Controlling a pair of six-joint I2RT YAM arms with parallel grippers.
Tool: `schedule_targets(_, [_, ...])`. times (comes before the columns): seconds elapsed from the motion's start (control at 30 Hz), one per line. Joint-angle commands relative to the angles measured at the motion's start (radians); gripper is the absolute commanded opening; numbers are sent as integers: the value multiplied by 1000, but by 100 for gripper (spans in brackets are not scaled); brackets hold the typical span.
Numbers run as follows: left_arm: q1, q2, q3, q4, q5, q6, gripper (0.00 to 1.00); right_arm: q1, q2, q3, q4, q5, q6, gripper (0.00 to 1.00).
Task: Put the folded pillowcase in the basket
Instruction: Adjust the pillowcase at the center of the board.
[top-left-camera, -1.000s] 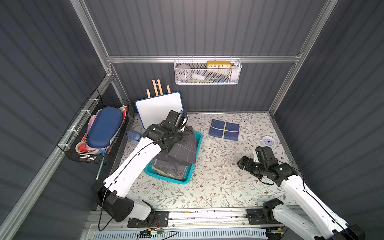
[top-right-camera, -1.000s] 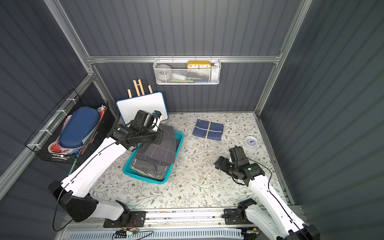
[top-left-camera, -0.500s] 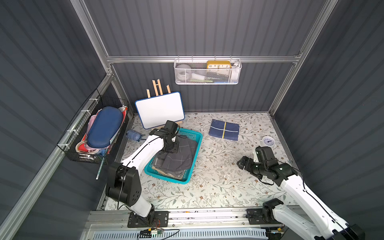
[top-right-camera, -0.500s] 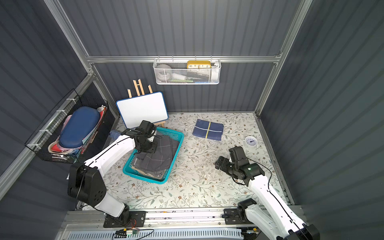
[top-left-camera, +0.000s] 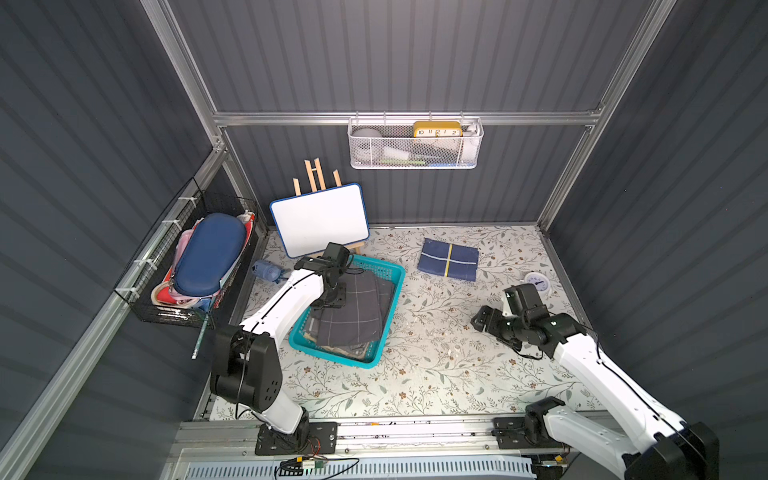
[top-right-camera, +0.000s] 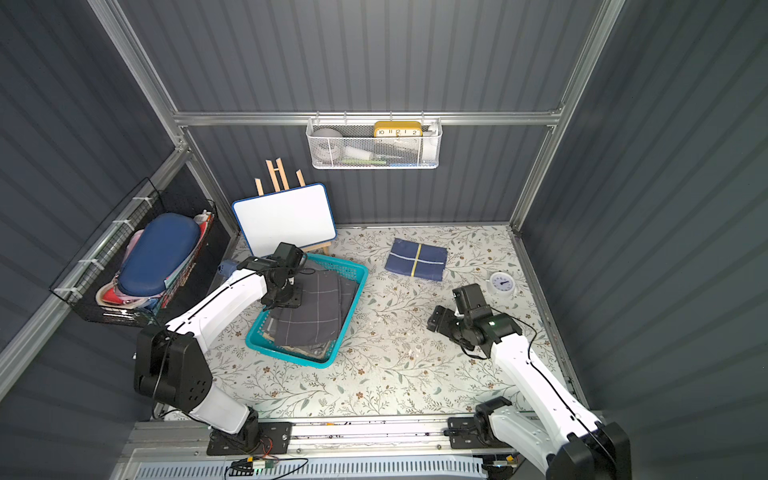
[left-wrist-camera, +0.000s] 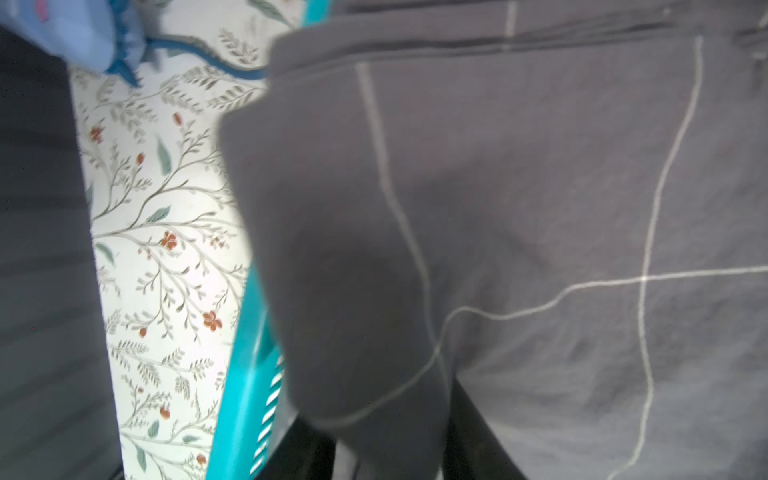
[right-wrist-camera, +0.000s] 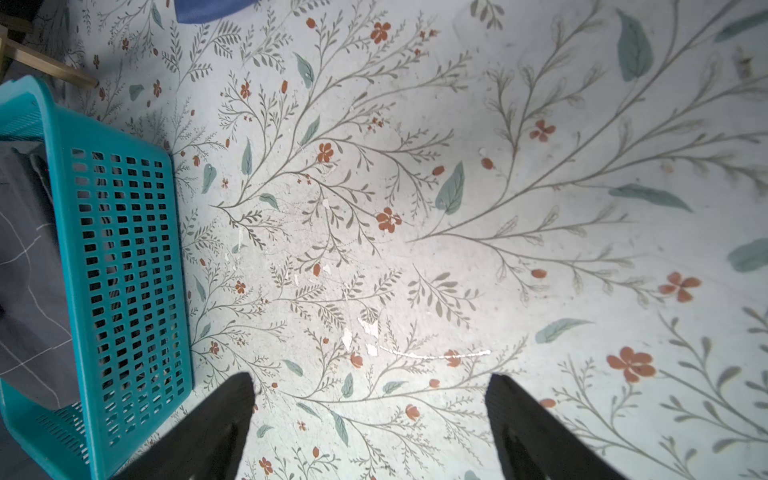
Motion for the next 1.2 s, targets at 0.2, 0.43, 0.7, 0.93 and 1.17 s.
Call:
schedule_targets(0.2, [7,-117,120,-77,-133,-112,67,32,314,270,72,66,-62,92])
schedule_targets(0.43, [7,-407,5,205,250,27,79,40,737,645,25,197,-159,91])
schedule_targets(0.7, [8,-583,-193,442,497,-37,99,31,1133,1087,-108,289,-284,91])
schedule_targets(0.93, [7,-638,-245,508,472,-27,100,28,1342,1308,-186,397,-346,90])
schedule_targets(1.17, [8,-607,-250,517,481,-25,100,10,1374,1327,-249,304,-330,90])
